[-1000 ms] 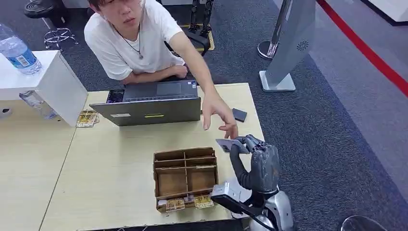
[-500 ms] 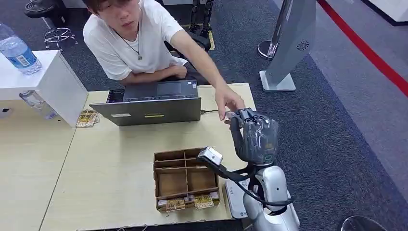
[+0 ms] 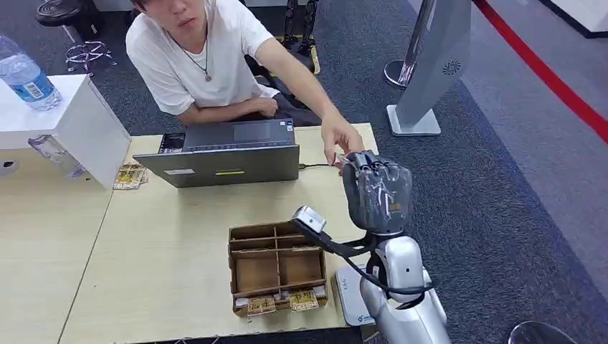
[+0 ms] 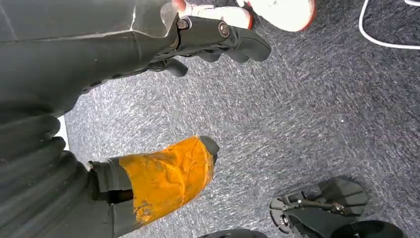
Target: Pass the card to the sensor for recognition and then transmit it.
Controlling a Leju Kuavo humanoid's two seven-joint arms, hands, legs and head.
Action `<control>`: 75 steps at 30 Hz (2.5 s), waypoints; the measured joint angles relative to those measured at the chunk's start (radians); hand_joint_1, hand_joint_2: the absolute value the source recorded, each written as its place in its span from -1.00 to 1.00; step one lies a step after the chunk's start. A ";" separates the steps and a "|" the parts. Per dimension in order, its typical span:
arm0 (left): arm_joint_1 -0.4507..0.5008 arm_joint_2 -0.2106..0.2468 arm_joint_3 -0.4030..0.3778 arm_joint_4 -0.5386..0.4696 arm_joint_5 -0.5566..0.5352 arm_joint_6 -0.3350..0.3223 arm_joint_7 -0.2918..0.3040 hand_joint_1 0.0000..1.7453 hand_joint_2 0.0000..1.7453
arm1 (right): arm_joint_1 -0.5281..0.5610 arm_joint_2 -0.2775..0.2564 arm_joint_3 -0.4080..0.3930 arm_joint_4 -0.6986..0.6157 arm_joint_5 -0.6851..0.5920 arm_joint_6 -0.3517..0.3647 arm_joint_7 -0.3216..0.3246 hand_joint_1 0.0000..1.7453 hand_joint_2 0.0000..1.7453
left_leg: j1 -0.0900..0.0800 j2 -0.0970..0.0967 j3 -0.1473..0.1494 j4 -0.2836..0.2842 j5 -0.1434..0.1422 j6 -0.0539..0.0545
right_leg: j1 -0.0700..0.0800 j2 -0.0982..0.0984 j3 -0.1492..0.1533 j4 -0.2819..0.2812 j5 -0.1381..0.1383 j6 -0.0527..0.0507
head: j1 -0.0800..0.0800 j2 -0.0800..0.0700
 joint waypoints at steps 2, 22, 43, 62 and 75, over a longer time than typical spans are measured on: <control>0.000 0.000 0.000 0.000 -0.002 0.000 0.000 -1.00 1.00 | -0.003 -0.003 0.006 0.002 -0.003 0.000 0.007 1.00 1.00 | 0.000 0.000 0.000 0.000 0.000 0.000 | 0.000 0.000 0.000 0.000 0.000 0.000 | 0.000 0.000; 0.000 0.000 0.000 0.000 -0.011 0.009 0.005 -1.00 1.00 | -0.018 -0.021 0.047 0.003 -0.082 0.000 -0.027 1.00 1.00 | 0.000 0.000 0.000 0.000 0.000 0.000 | 0.000 0.000 0.000 0.000 0.000 0.000 | 0.000 0.000; 0.000 0.001 0.000 0.000 -0.014 0.010 0.011 -1.00 1.00 | -0.018 -0.021 0.047 0.002 -0.075 0.000 -0.029 1.00 1.00 | 0.000 0.000 0.000 0.000 0.000 0.000 | 0.000 0.000 0.000 0.000 0.000 0.000 | 0.000 0.000; 0.000 0.002 0.000 0.000 -0.013 0.009 0.011 -1.00 1.00 | -0.021 -0.021 0.047 0.002 -0.071 0.000 -0.026 1.00 1.00 | 0.000 0.000 0.000 0.000 0.000 0.000 | 0.000 0.000 0.000 0.000 0.000 0.000 | 0.000 0.000; 0.000 0.002 0.000 0.000 -0.011 0.010 0.011 -1.00 1.00 | -0.021 -0.021 0.047 0.002 -0.069 0.000 -0.022 1.00 1.00 | 0.000 0.000 0.000 0.000 0.000 0.000 | 0.000 0.000 0.000 0.000 0.000 0.000 | 0.000 0.000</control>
